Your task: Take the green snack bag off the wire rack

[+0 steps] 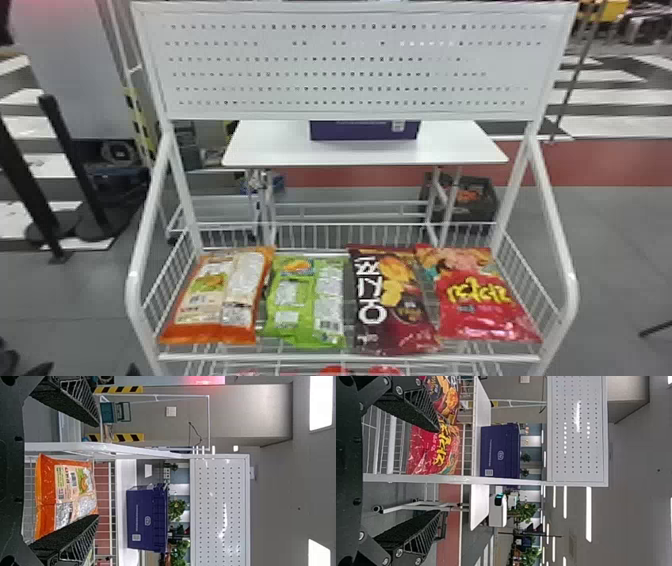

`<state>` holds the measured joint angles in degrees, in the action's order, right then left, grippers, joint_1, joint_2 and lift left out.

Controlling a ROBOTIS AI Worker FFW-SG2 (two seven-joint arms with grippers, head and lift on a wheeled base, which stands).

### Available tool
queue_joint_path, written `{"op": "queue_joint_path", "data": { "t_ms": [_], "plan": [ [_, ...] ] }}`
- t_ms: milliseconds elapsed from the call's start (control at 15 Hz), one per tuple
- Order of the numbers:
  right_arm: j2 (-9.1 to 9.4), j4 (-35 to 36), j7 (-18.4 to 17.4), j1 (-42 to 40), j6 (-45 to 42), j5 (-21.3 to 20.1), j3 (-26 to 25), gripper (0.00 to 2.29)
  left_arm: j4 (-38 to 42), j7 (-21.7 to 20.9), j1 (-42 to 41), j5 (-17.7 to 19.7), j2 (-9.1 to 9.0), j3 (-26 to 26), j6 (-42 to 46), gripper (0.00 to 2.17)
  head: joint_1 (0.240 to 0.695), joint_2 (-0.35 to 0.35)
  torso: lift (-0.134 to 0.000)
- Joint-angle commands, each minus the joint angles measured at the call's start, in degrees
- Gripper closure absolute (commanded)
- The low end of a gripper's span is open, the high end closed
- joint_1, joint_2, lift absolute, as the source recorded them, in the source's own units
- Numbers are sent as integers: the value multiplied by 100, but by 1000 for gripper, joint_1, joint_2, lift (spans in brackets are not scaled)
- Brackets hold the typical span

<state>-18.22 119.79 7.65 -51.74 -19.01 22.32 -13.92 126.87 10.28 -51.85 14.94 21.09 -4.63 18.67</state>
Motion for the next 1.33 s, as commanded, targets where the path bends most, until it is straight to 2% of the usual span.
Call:
{"op": "queue_joint_path", "data": {
  "t_ms": [0,600,733,867,933,1067,1267],
  "plan": [
    [-6,0,8,-3,-1,0,-6,174,-4,1,9,0,0,-3,0,73,499,0,0],
    [-6,-9,-1,23,-1,0,-6,174,-39,9,105,35,0,41,-88,73,499,0,0],
    [-6,-26,-1,41,-1,0,3,174,-162,1,439,-53,0,331,-369,76,499,0,0],
    [12,-35,8,58,17,-9,20,174,-382,9,1055,-132,-35,858,-598,76,499,0,0],
    [12,-44,8,67,17,-18,38,174,-505,9,1424,-202,-61,1122,-1107,76,499,0,0],
    [47,-44,-1,76,17,-35,64,174,-795,80,2215,-299,-184,1640,-1934,80,499,0,0],
    [47,-53,-1,76,17,-44,64,174,-1340,133,3261,-299,-492,2194,-2918,80,499,0,0]
  ]
}}
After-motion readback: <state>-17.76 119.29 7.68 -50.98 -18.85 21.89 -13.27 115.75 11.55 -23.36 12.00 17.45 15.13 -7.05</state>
